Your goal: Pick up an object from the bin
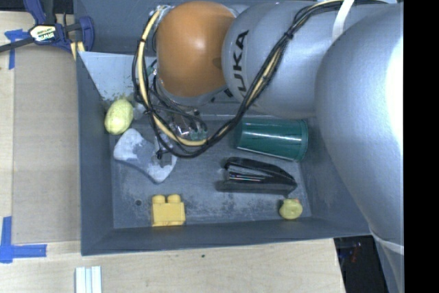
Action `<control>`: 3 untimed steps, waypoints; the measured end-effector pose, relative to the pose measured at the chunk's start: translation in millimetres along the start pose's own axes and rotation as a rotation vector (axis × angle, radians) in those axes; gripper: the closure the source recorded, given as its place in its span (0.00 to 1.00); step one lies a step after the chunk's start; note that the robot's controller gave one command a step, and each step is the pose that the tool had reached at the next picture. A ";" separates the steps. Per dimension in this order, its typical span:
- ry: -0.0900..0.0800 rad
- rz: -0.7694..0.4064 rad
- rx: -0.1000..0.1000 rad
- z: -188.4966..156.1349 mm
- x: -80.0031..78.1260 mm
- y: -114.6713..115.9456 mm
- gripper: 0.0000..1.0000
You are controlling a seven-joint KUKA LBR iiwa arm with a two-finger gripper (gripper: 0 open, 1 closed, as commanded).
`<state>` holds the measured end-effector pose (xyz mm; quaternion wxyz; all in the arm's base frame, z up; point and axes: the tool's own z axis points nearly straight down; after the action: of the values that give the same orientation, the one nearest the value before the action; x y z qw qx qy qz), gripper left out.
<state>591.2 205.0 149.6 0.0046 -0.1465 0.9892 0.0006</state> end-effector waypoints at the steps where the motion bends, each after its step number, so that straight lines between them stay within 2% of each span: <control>1: 0.000 0.119 0.000 5.7 5.4 -6.4 0.00; 2: -0.003 -0.030 0.000 40.7 -5.6 7.5 0.00; 3: 0.005 -0.166 0.001 54.4 -14.7 5.0 0.00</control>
Offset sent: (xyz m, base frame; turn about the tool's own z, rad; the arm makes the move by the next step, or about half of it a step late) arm 0.0084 0.0196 -0.0728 -0.1653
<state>604.3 214.1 95.4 0.0020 -0.2282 0.9736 -0.0005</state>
